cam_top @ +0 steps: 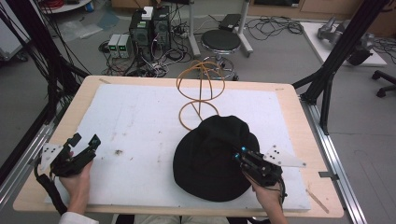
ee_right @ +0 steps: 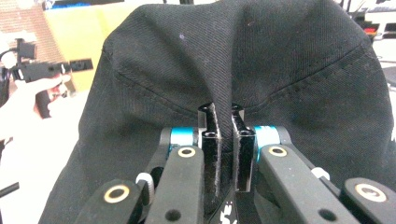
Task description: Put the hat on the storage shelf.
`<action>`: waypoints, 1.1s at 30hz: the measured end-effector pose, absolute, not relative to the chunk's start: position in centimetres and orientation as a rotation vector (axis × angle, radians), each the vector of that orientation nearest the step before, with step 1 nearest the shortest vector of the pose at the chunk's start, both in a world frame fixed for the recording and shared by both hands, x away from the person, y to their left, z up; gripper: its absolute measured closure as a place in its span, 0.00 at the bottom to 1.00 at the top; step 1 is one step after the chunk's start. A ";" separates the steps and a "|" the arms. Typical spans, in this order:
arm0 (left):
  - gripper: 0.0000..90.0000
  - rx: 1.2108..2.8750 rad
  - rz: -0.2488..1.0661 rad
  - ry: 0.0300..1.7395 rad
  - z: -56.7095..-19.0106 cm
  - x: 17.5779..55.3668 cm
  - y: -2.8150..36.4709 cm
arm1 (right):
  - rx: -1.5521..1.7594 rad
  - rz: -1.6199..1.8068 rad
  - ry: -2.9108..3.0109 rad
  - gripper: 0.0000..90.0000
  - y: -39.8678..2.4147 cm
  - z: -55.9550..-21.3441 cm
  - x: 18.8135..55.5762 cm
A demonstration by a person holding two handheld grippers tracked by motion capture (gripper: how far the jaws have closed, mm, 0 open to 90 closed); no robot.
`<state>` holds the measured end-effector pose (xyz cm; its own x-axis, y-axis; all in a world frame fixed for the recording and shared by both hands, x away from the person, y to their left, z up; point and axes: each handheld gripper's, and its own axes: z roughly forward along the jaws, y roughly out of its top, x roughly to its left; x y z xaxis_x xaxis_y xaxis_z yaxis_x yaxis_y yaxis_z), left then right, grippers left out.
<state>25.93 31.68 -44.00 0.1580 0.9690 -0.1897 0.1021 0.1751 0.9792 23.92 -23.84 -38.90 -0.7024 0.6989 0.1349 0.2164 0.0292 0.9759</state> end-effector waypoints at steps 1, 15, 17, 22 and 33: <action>0.31 1.211 0.912 1.225 -44.0 25.9 31.6 | 0.936 1.718 1.920 0.95 -24.0 -38.7 23.9; 0.31 1.222 0.914 1.217 -44.0 26.0 31.4 | 0.982 1.756 1.766 0.95 -26.8 -37.2 23.8; 0.31 1.226 0.913 1.219 -44.0 26.0 31.4 | 0.978 1.763 1.753 0.95 -27.0 -36.9 23.9; 0.30 1.236 0.924 1.214 -44.0 26.0 31.3 | 0.974 1.789 1.706 0.95 -27.7 -36.3 23.9; 0.30 1.254 0.943 1.207 -43.9 26.0 31.1 | 0.941 1.840 1.577 0.95 -29.2 -34.7 23.5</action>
